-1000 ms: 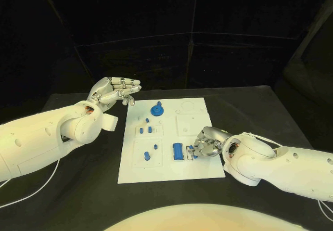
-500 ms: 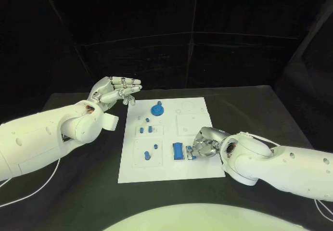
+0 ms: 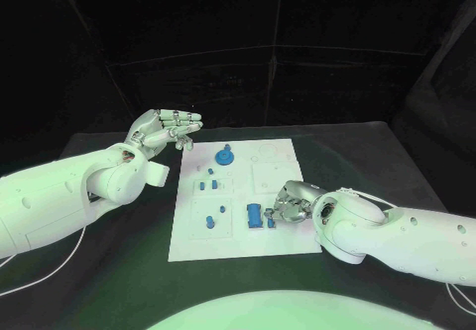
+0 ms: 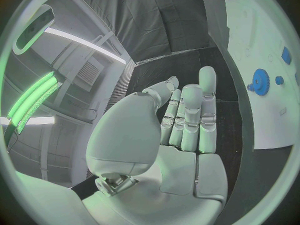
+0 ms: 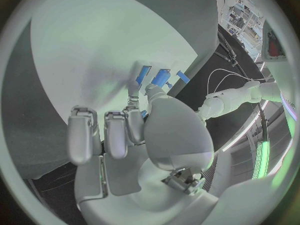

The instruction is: Assemble the parts on the task board

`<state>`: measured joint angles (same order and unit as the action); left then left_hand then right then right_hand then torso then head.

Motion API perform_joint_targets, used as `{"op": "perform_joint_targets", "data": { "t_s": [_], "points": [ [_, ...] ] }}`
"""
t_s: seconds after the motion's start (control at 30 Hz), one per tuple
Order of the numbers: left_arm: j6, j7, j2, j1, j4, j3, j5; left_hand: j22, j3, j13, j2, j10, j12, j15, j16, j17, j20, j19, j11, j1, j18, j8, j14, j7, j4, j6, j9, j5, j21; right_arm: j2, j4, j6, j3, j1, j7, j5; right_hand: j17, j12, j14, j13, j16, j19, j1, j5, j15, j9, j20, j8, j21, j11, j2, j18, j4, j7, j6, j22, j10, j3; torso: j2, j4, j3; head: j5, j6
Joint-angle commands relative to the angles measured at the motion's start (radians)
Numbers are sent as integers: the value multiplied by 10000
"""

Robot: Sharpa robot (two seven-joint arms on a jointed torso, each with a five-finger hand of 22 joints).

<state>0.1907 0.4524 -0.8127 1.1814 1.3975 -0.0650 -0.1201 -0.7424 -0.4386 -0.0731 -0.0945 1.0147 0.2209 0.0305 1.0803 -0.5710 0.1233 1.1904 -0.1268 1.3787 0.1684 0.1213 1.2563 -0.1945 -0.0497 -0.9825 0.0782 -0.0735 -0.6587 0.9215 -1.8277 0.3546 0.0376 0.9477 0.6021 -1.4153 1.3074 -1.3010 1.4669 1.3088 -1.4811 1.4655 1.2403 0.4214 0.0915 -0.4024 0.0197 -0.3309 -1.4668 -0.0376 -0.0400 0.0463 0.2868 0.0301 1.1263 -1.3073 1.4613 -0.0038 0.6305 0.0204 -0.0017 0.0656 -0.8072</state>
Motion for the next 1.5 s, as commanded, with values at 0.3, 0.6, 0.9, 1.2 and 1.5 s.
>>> {"op": "perform_joint_targets", "data": {
  "t_s": [0.3,0.6,0.9,1.2,1.5],
  "points": [
    [-137,-10,-6,13,29,9,33,11,52,15,62,-73,59,-1,69,-35,42,-43,26,-66,152,63,-50,20,11,20,-11,-62,60,0,37,288,-2,13,18,-140,1179,16,764,783,-27,302,-645,-1455,36,-116,-29,-53,-10,35,140,-78,9,73,-38,-1003,97,-643,-4,-2,-3,5,-10],
    [-138,-4,-8,13,24,9,33,11,52,15,62,-73,59,-1,69,-35,42,-43,26,-66,152,63,-50,20,11,20,-11,-62,60,241,-166,512,-3,13,-230,-106,1117,121,751,729,15,271,-401,-1462,27,-144,-23,-18,31,53,113,-65,-107,101,-160,-948,43,-793,-19,6,7,14,40],
    [-33,50,8,13,-77,8,110,23,80,15,73,-88,88,10,-11,144,49,-63,20,-118,146,81,-136,17,45,10,-10,-56,78,771,323,1406,-17,407,-3711,3308,-341,2815,380,-1002,1089,-704,185,-1342,-386,177,335,884,1403,577,84,348,-159,718,-1629,933,-1367,-1197,-185,68,-33,134,312],
    [305,220,296,-17,-779,8,699,511,442,-6,181,22,436,83,-1303,1318,166,-1252,44,-311,147,226,-1761,96,314,-62,1,-46,989,15,2669,1014,-21,1428,-7479,8911,-5711,6979,-2244,-4039,6073,-4117,1690,-1815,-900,451,802,1312,6382,1096,550,1331,-834,1224,-2246,6433,-4619,-1151,-670,144,-116,309,706],
    [308,347,1094,-156,-2334,12,1196,2754,406,106,141,132,-551,873,-6335,3619,925,-4103,-252,-343,-20,-33,-3160,67,742,147,-102,-44,4175,-1717,5576,-140,-31,1696,-9657,11051,-9159,10741,-4497,-9438,10980,-5403,3015,-2571,-1737,1638,1676,2284,10367,1604,877,1355,-1114,1415,-2172,9035,-4384,-829,-1168,169,-159,561,1527]
  ]
}}
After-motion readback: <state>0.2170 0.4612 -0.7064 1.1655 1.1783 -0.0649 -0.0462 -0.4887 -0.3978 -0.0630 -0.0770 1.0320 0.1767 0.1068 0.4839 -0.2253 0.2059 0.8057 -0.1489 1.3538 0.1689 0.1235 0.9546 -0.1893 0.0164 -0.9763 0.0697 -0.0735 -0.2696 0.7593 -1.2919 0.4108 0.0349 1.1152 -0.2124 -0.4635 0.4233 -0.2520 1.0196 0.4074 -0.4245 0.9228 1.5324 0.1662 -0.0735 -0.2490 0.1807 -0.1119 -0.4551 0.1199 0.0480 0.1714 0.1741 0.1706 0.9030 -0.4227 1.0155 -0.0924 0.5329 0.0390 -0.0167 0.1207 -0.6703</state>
